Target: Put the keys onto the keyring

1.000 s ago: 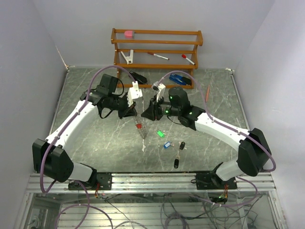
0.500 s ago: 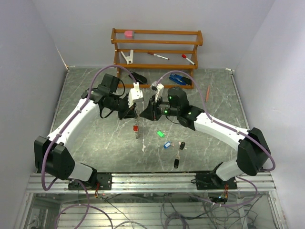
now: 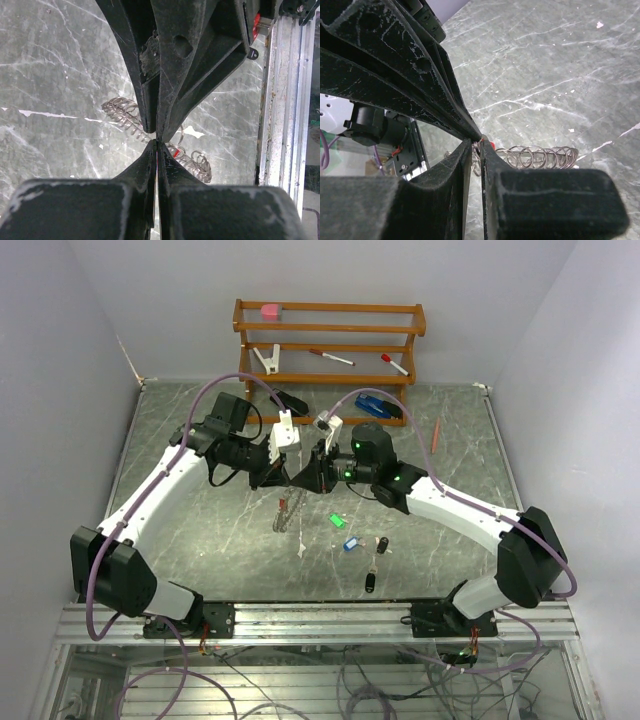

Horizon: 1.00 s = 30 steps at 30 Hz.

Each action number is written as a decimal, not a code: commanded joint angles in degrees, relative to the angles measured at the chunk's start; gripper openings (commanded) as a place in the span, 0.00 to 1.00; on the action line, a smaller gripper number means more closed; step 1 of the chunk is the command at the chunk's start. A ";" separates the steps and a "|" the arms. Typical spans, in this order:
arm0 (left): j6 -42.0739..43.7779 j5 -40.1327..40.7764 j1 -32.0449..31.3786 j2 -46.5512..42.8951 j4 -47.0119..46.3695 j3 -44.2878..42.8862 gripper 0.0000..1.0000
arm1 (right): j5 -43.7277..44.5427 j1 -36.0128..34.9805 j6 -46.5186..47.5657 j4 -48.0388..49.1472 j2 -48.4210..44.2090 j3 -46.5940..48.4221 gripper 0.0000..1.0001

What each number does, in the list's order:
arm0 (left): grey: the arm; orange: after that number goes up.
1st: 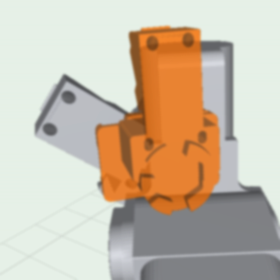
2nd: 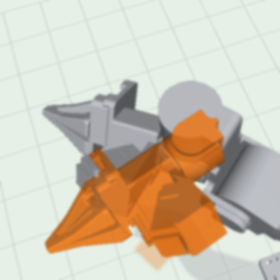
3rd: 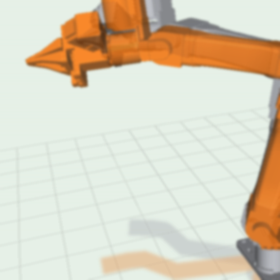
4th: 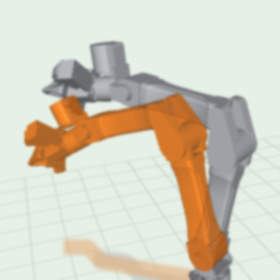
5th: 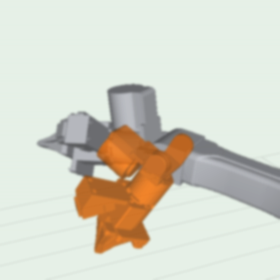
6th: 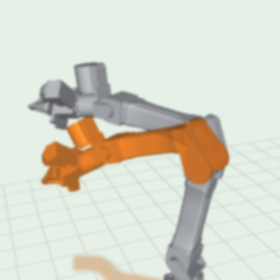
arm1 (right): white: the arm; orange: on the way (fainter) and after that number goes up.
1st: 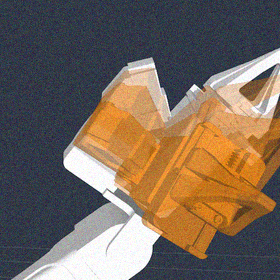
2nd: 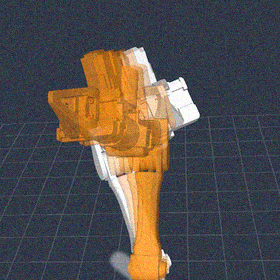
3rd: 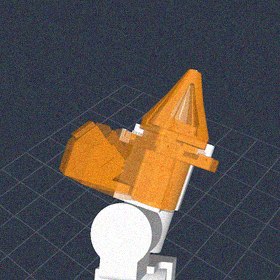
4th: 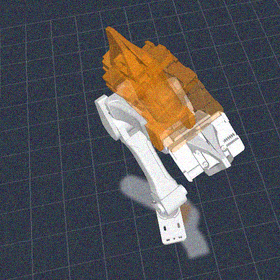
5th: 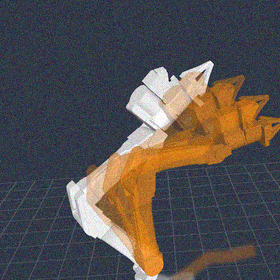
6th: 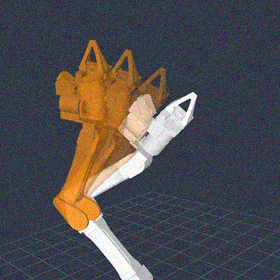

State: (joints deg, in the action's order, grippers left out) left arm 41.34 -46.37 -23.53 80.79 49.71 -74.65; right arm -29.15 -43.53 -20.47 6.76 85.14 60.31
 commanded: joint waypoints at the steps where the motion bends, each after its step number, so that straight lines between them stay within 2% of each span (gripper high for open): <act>1: -0.09 -3.35 -0.38 -0.39 0.28 -3.35 0.07 | -0.80 -0.28 -0.03 1.67 0.19 -0.83 0.12; 12: 1.00 -3.95 -0.38 -0.15 2.82 -5.70 0.07 | -1.27 -0.33 -0.80 2.29 -0.85 -2.60 0.11; 16: 0.73 -4.43 -0.38 -0.02 2.65 -5.60 0.07 | -1.33 -0.36 -0.78 2.35 -0.75 -2.29 0.00; 20: -0.12 -3.47 -0.38 -0.18 1.82 -5.68 0.08 | -1.50 -0.41 -0.57 1.97 -0.83 -1.87 0.00; 26: -4.48 -0.99 -0.38 -1.49 -2.79 -4.15 0.15 | 1.72 -0.43 0.34 1.68 -4.61 -2.65 0.00; 30: -7.70 -3.36 -0.38 -1.42 -4.37 -4.42 0.33 | 3.57 -0.44 0.24 1.18 -7.05 -2.66 0.00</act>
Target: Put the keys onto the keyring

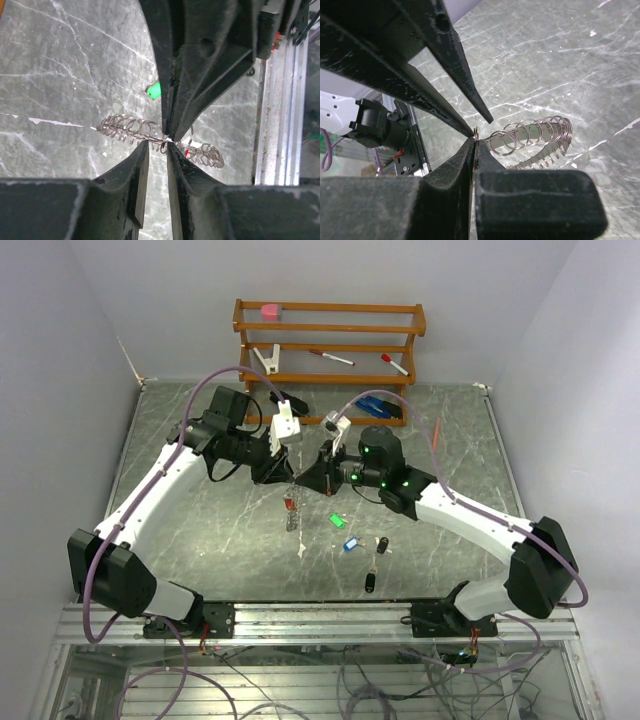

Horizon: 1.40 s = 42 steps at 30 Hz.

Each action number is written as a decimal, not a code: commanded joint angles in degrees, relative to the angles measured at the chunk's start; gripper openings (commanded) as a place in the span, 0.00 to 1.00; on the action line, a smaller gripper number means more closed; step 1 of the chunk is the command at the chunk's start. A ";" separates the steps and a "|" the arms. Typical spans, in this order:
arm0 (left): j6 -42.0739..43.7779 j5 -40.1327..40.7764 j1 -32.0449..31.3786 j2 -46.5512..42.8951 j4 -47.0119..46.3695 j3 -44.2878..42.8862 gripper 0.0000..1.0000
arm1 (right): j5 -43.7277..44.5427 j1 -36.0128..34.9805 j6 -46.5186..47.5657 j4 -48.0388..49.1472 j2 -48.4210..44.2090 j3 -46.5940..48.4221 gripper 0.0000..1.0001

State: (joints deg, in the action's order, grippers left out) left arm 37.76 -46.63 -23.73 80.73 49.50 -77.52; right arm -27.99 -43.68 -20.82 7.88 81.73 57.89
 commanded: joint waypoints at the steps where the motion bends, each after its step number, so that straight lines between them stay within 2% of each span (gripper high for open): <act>1: -5.04 -2.64 -0.13 -1.27 -4.45 -1.99 0.35 | 3.21 -0.31 0.56 -0.18 -4.25 -0.21 0.00; 11: -11.75 -2.00 -0.07 -3.52 -9.40 -2.36 0.39 | 8.58 -0.26 0.59 -1.59 -7.49 -0.09 0.00; 18: -10.47 -2.20 -0.07 -2.66 -8.67 -1.98 0.40 | 9.54 -0.30 0.23 -0.76 -8.93 -0.21 0.00; 26: -11.72 -1.43 -0.01 -1.96 -12.02 -0.31 0.39 | 8.88 -0.31 -0.64 0.58 -9.49 0.12 0.00; 42: -9.11 -9.09 0.08 0.28 -9.48 -0.97 0.37 | 8.56 -0.27 -1.59 2.58 -10.81 -0.21 0.00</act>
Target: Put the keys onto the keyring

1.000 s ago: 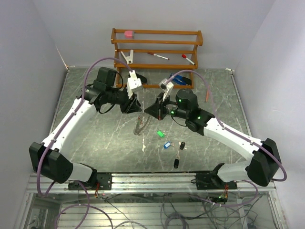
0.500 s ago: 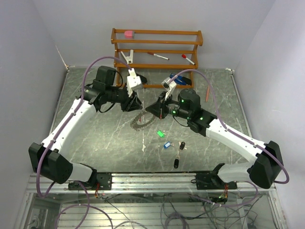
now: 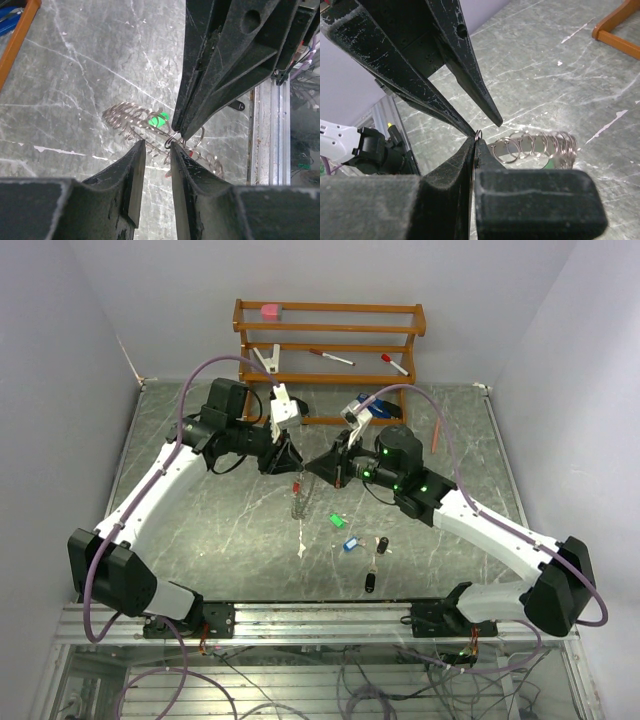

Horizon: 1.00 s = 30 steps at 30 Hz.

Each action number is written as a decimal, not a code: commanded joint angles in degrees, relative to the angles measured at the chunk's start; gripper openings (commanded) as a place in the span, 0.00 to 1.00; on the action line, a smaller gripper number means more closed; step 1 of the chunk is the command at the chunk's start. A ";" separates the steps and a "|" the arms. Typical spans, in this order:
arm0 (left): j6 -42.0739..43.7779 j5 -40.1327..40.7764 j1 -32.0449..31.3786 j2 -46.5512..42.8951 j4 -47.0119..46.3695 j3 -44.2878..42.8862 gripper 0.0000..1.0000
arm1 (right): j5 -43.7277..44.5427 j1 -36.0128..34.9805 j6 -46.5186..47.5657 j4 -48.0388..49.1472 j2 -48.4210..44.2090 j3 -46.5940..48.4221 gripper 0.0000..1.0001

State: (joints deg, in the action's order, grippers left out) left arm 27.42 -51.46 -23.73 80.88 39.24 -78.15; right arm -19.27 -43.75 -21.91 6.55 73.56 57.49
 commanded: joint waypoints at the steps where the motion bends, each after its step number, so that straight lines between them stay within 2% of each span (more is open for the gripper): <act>1: 1.28 -4.62 0.13 0.01 0.82 -0.33 0.36 | 0.04 -0.19 -0.49 3.91 -2.73 0.16 0.00; 9: 1.53 -8.38 0.51 -0.16 1.03 -0.29 0.29 | 0.25 -0.22 -0.72 4.38 -2.90 -0.99 0.00; 11: 1.93 -9.10 0.61 -0.14 1.35 -0.49 0.19 | 0.37 -0.28 -0.90 4.60 -2.90 -1.46 0.00; 12: 2.24 -9.37 0.71 -0.24 1.67 -0.63 0.10 | 0.56 -0.24 -0.86 4.60 -3.02 -1.57 0.00; 13: 2.40 -9.48 0.77 -0.47 1.78 -0.64 0.07 | 0.73 -0.22 -0.91 4.57 -3.11 -1.59 0.00; 23: 1.49 -10.24 1.47 -2.31 0.45 0.92 0.07 | 2.07 -0.28 -0.56 3.99 -4.21 -1.97 0.00; 30: 5.63 -7.99 1.49 -1.52 5.55 -2.36 0.07 | -0.21 -0.23 -0.20 -0.25 -2.28 -0.48 0.00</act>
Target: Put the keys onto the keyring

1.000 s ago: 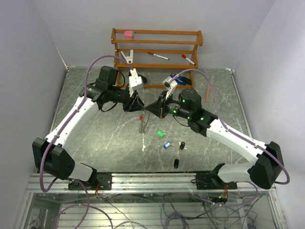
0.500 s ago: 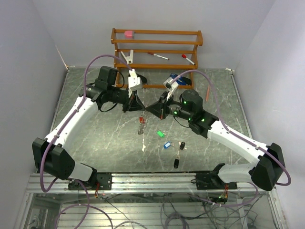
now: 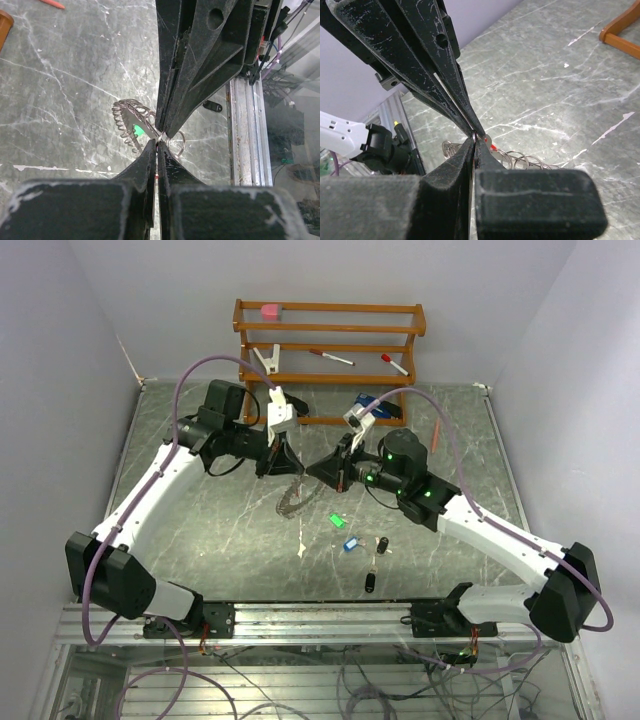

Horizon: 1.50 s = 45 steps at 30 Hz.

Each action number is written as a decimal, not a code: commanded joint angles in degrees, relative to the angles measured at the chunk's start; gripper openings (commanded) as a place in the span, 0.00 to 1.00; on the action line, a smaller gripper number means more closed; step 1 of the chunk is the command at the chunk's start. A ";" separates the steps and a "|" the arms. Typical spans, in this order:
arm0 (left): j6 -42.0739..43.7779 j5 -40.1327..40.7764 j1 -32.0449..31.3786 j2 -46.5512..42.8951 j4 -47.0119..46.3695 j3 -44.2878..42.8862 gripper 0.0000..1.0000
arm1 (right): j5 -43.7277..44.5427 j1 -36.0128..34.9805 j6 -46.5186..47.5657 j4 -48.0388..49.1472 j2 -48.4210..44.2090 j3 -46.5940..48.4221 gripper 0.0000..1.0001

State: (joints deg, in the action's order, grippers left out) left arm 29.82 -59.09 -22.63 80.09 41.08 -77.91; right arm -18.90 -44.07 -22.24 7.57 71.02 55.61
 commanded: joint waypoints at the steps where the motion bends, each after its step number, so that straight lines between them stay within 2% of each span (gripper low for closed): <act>1: 3.87 -0.47 0.40 -0.47 4.70 -3.15 0.07 | -1.06 0.13 0.10 -1.49 0.52 1.38 0.00; 5: 8.09 -0.23 0.27 1.25 10.72 -5.74 0.07 | -3.29 0.05 -0.38 -2.42 2.27 3.57 0.01; 9: 10.92 1.38 0.14 1.99 14.21 -7.52 0.07 | -5.44 0.12 -0.91 -3.67 4.03 4.83 0.05; 33: 10.25 6.35 -2.58 0.39 13.02 -8.39 0.07 | -8.76 0.13 -2.37 -4.09 7.52 6.09 0.12; 34: 10.21 6.55 -2.67 0.41 12.99 -8.47 0.07 | -8.86 0.06 -2.33 -4.09 7.55 6.09 0.10; 36: 10.33 6.86 -2.71 0.50 13.11 -8.65 0.07 | -8.88 0.11 -2.28 -4.06 7.51 5.92 0.00; 41: 7.28 7.14 -2.75 0.04 10.34 -8.35 0.07 | -7.44 0.12 -2.32 -2.90 6.30 4.54 0.00; 45: 2.47 7.04 -2.75 -1.62 5.50 -6.12 0.14 | -4.45 0.06 -2.07 -0.10 3.25 2.26 0.00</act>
State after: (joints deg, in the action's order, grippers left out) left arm 37.41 -49.89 -24.69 81.76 54.08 -83.85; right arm -26.13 -43.83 -24.43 4.49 77.34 59.88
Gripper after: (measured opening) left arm 0.098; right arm 0.009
